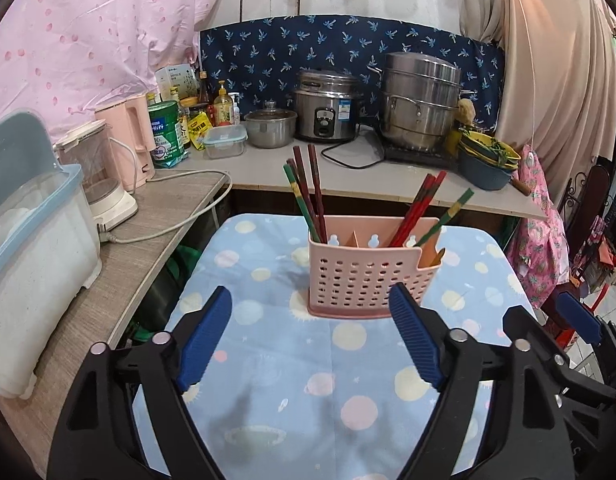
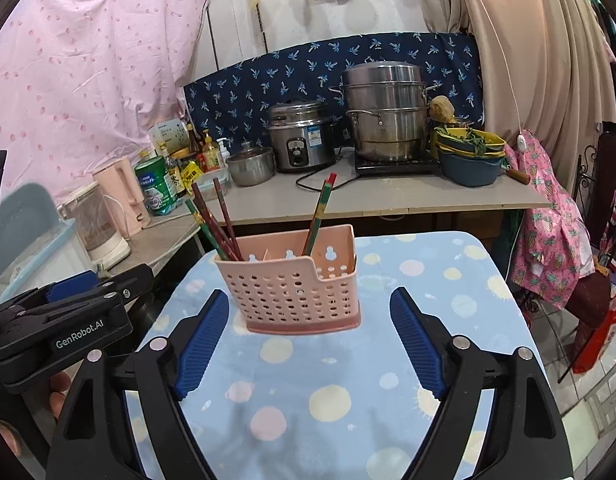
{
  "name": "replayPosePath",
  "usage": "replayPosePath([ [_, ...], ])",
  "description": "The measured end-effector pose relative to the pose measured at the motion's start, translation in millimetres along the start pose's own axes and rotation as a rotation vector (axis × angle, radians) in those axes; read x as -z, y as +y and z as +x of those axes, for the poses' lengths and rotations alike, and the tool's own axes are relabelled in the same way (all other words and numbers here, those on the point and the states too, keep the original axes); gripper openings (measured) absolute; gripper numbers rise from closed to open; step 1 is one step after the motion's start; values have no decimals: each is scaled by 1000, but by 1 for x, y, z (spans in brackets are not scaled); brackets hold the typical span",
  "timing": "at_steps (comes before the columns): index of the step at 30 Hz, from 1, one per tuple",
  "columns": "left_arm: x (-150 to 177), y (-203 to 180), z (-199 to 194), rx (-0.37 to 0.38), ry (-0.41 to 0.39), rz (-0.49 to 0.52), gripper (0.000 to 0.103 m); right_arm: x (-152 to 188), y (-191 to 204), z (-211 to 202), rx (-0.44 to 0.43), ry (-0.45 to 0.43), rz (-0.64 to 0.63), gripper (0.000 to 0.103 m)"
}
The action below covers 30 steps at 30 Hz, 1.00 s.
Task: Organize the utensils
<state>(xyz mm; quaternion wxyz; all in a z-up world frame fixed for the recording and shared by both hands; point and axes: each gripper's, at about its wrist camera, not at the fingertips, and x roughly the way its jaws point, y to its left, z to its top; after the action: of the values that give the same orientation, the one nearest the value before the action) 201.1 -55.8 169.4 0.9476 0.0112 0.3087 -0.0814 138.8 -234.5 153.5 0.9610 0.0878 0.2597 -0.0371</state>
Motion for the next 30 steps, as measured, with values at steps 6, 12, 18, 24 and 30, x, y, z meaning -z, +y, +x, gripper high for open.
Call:
replayPosePath([
  [6, 18, 0, -5, -3, 19, 1, 87, 10, 1, -9, 31, 19, -20, 84],
  [12, 31, 1, -6, -12, 44, -1, 93, 20, 1, -12, 58, 41, -35, 87],
  [18, 41, 3, -6, -24, 65, -10, 95, 26, 0, -14, 78, 51, -42, 97],
  [24, 46, 4, -6, -30, 81, -8, 96, 31, 1, -14, 99, 56, -60, 97],
  [30, 50, 7, -2, -32, 101, -20, 96, 36, 1, -11, 95, 78, -67, 97],
])
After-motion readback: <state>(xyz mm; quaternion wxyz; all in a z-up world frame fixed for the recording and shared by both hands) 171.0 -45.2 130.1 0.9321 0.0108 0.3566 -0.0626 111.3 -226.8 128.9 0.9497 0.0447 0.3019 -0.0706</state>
